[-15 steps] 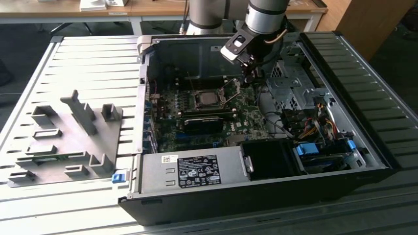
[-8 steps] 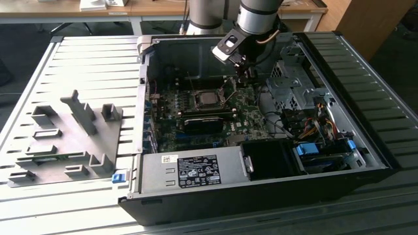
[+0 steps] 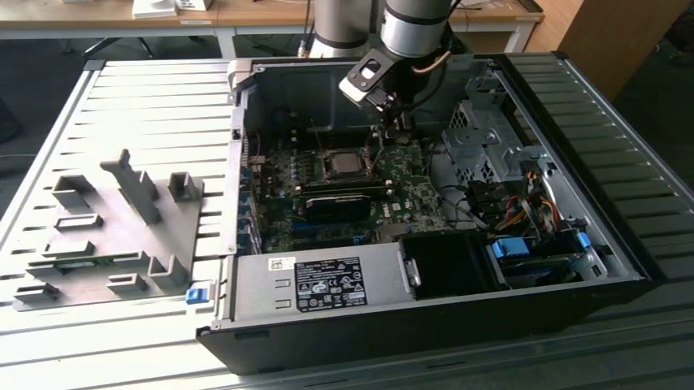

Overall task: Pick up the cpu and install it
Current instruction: 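Close the cpu cover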

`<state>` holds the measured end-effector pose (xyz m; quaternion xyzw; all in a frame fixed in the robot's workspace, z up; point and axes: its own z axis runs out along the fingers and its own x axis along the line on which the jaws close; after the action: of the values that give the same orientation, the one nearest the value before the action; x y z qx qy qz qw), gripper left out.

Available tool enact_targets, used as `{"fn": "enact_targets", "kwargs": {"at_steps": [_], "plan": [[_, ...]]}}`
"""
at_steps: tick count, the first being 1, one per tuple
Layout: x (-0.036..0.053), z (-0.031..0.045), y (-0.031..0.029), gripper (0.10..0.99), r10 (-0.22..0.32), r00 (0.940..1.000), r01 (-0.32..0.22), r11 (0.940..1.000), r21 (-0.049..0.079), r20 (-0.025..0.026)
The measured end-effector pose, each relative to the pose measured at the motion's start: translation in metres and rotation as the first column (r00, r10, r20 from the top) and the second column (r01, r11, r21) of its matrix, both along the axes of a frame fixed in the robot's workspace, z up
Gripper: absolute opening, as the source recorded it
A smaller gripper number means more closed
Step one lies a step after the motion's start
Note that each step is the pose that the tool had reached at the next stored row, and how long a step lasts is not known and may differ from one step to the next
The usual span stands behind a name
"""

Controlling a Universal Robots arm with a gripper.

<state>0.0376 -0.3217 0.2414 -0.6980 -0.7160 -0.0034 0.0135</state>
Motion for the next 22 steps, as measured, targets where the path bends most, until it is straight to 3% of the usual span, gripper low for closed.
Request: {"fn": "enact_targets", "kwargs": {"at_steps": [7,22], "plan": [[-0.0081,-0.0011,0.0000,0.106,0.000,1.0000,0.000,1.0000,0.000,-0.0001],[-0.0159,-0.0085,0.0000,0.106,0.000,1.0000,0.000,1.0000,0.000,-0.0001]]}}
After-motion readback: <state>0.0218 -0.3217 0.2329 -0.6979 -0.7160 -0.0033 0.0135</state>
